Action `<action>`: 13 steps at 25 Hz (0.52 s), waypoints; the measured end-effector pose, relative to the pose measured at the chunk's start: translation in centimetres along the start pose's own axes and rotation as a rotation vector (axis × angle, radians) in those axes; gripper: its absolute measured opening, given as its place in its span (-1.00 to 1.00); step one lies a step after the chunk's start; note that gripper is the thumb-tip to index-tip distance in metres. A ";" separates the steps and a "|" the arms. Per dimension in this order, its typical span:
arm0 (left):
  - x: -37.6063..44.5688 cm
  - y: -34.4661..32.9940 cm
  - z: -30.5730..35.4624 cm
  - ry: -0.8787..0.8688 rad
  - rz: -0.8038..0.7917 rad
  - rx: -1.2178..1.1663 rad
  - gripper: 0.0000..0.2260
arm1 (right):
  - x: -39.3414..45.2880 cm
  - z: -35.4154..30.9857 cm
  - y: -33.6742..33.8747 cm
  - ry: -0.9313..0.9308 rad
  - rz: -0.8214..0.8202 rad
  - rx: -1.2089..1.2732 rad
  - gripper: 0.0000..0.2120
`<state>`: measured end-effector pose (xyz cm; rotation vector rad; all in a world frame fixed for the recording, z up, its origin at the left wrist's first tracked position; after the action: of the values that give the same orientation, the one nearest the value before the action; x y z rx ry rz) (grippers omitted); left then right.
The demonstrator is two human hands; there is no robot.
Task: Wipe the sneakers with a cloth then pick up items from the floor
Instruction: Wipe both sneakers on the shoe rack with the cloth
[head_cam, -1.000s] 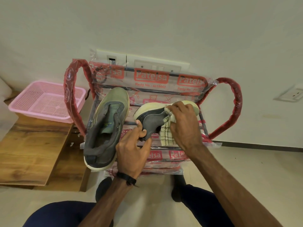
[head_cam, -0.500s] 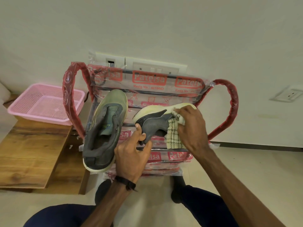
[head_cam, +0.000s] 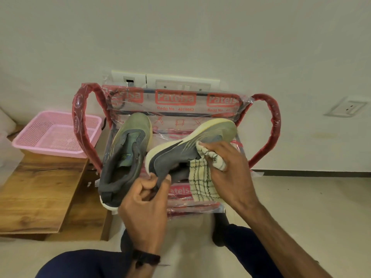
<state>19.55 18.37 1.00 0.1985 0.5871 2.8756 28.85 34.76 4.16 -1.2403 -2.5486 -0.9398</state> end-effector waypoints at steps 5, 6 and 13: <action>-2.7 0.4 -1.6 -0.218 0.044 0.259 -0.82 | -1.3 1.6 -0.2 0.008 -0.104 -0.045 -0.47; -2.7 0.5 -2.0 -0.337 0.045 0.371 -0.74 | -1.6 2.0 -0.1 0.009 -0.103 -0.044 -0.45; 1.5 -0.4 -1.6 -0.815 -0.086 0.670 -0.59 | -2.5 3.3 -0.5 -0.030 -0.122 -0.010 -0.45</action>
<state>17.91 18.43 -0.51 1.2975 1.2595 2.1059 30.53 34.87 0.34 -1.1206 -2.6724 -0.9652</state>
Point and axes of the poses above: each hand's wrist, its own x-axis towards the middle knuckle, its own y-axis out of the back of the hand, z = x × y, the point moved 1 cm from there along x, towards the middle knuckle, and after that the axes turned 15 degrees about x, right-handed, at the moved point
